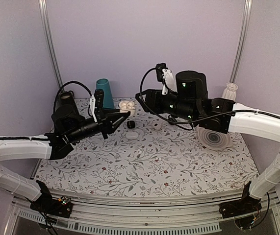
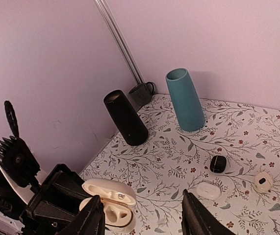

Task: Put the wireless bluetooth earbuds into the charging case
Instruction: Insert the left earbud into the left side groove of the charging case, then adjust the right earbud at the center of the board.

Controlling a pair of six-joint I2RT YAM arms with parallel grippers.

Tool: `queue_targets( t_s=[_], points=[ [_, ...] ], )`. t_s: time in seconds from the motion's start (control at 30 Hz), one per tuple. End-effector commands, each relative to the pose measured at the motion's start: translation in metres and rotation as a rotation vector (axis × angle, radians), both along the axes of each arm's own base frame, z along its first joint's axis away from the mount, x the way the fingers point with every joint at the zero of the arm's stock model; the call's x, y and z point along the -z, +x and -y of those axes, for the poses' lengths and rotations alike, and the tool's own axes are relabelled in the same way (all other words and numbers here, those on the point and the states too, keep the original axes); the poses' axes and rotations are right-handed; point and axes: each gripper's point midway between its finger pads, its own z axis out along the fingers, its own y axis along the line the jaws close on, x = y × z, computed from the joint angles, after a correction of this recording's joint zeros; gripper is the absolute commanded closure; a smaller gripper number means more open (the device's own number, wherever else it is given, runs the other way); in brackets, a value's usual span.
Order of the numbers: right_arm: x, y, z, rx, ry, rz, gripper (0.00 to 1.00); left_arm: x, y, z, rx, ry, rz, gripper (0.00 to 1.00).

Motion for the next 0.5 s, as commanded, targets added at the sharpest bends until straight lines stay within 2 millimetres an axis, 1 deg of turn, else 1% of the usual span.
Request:
queue_targets(
  t_s=[0.0, 0.17, 0.3, 0.4, 0.47],
  points=[
    [0.01, 0.006, 0.02, 0.011, -0.015, -0.028, 0.46, -0.008, 0.0, -0.017, -0.039, -0.013, 0.033, 1.0],
    [0.044, 0.015, 0.028, 0.027, -0.076, -0.079, 0.46, -0.003, 0.0, -0.035, -0.072, -0.011, 0.017, 1.0],
    [0.077, 0.019, 0.03, 0.051, -0.137, -0.12, 0.45, -0.002, -0.001, -0.05, -0.106, -0.012, 0.008, 1.0],
    [0.107, 0.021, 0.027, 0.058, -0.172, -0.166, 0.46, 0.004, 0.001, -0.06, -0.134, -0.002, -0.009, 1.0],
    [0.124, 0.02, 0.021, 0.036, -0.195, -0.195, 0.46, 0.005, 0.001, -0.066, -0.151, -0.003, -0.016, 1.0]
  ],
)
